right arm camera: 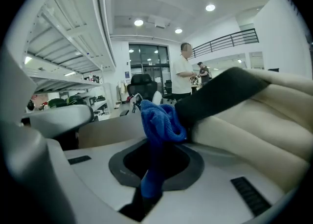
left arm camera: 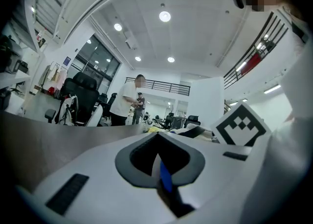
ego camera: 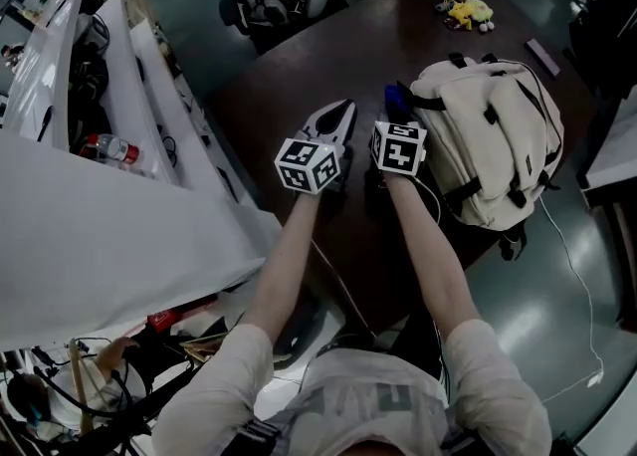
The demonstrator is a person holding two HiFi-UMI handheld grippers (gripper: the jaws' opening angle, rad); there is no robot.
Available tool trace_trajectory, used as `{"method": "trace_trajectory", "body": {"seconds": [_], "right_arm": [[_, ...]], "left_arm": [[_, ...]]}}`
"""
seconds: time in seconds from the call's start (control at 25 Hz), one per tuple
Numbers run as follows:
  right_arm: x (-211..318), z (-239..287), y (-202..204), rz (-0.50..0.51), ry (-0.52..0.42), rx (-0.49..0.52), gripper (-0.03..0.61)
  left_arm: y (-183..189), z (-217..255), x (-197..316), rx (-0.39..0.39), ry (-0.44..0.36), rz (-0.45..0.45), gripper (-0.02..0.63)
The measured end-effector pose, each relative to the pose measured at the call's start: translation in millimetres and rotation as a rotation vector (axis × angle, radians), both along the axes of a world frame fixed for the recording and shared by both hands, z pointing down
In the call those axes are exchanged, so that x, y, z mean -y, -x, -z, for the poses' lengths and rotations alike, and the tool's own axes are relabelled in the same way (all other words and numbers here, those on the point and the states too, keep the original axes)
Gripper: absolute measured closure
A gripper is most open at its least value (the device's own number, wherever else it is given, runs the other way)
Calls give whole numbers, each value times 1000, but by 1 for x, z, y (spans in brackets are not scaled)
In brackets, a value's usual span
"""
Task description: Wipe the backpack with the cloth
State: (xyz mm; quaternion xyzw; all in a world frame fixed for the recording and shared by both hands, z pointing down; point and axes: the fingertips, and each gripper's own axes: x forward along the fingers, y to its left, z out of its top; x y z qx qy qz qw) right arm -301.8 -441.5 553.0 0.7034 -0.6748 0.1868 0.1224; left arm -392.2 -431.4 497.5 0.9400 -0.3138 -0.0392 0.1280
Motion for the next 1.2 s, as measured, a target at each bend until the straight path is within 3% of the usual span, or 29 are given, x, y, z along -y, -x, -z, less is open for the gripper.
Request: {"method": "trace_trajectory", "body": {"seconds": [0.52, 0.84, 1.2], "right_arm": [[-92, 3, -38, -184, -27, 80, 537], [-163, 3, -59, -192, -10, 18, 537], [-230, -15, -88, -165, 32, -23, 536]], "left_arm": [[-27, -5, -61, -11, 28, -33, 612], [-31, -2, -122, -50, 61, 29, 612], [-54, -5, -186, -50, 87, 34, 612]]}}
